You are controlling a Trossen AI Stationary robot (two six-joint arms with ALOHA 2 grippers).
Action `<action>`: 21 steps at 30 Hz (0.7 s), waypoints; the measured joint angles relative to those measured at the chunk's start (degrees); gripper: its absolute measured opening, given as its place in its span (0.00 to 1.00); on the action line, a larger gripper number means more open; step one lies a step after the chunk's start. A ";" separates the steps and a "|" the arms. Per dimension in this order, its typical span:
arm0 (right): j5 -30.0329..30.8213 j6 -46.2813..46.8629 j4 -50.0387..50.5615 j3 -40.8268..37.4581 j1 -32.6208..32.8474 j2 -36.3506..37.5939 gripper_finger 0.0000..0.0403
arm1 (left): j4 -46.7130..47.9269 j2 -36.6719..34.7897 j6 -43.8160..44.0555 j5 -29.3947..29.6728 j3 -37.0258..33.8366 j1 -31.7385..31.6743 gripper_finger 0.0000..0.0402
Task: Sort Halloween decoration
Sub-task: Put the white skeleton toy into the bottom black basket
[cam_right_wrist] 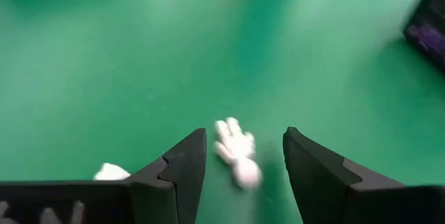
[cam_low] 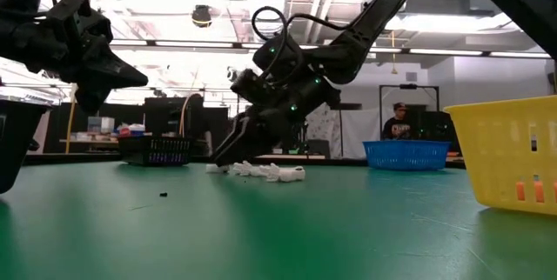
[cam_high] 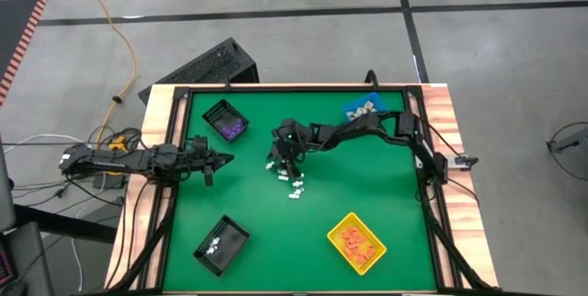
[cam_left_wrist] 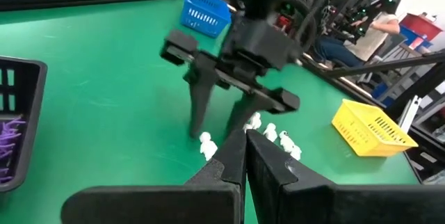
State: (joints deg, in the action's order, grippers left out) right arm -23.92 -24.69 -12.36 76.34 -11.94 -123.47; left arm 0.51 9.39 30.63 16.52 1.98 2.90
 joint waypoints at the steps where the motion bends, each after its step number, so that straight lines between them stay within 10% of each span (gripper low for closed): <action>1: -0.05 -0.79 -0.64 0.01 0.27 -0.55 0.51 | -0.02 0.00 0.00 0.24 0.00 0.00 0.00; 21: 0.22 7.18 0.99 0.28 0.02 -2.30 0.23 | -0.04 0.00 0.13 0.36 -0.02 0.00 0.00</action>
State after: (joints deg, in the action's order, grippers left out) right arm -23.70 -17.51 -11.38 76.62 -11.92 -125.78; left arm 0.47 9.39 30.76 16.88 1.96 2.90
